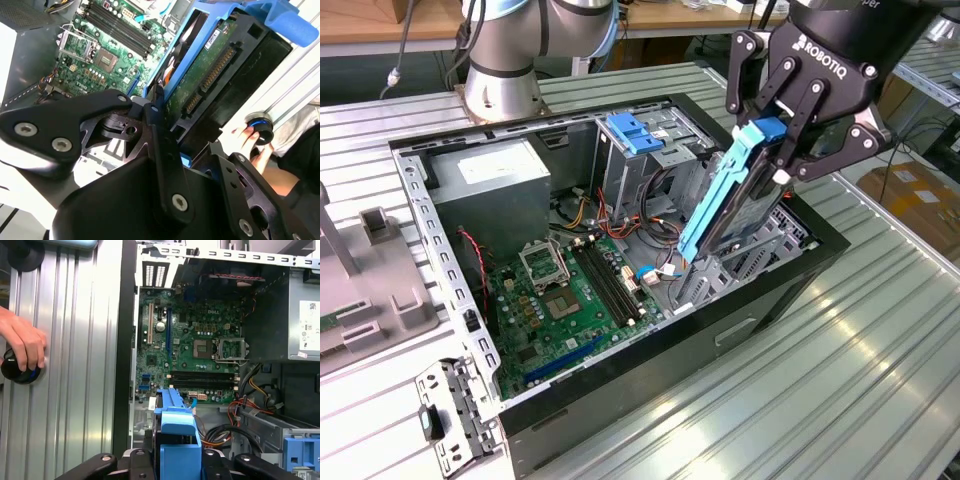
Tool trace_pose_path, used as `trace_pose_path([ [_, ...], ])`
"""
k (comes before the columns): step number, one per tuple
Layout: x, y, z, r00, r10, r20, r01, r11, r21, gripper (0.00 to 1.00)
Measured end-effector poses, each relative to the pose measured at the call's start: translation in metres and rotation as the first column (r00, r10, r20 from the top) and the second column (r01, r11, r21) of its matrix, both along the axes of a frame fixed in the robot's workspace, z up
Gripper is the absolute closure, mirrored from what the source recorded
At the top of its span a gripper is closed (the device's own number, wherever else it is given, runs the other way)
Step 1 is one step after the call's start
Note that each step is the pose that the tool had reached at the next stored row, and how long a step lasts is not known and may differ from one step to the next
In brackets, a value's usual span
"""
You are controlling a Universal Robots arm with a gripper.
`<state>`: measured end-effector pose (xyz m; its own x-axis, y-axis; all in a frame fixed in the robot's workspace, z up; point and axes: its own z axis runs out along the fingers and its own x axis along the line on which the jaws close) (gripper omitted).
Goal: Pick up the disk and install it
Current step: 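Pick up the disk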
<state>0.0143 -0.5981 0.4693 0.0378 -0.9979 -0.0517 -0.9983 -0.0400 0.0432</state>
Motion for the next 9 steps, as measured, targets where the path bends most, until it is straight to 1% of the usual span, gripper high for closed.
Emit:
trace_pose_path([
  [2, 0.0037, 0.0000, 0.0000, 1.0000, 0.000, 0.0000, 0.000, 1.0000, 0.0001, 0.64],
  [3, 0.0079, -0.0001, 0.0000, 1.0000, 0.000, 0.0000, 0.000, 1.0000, 0.0001, 0.64],
  [4, 0.0101, -0.0002, -0.0001, 1.0000, 0.000, 0.0000, 0.000, 1.0000, 0.0001, 0.64],
  [9, 0.0194, -0.0004, 0.0000, 1.0000, 0.000, -0.0001, 0.000, 1.0000, 0.0000, 0.64],
])
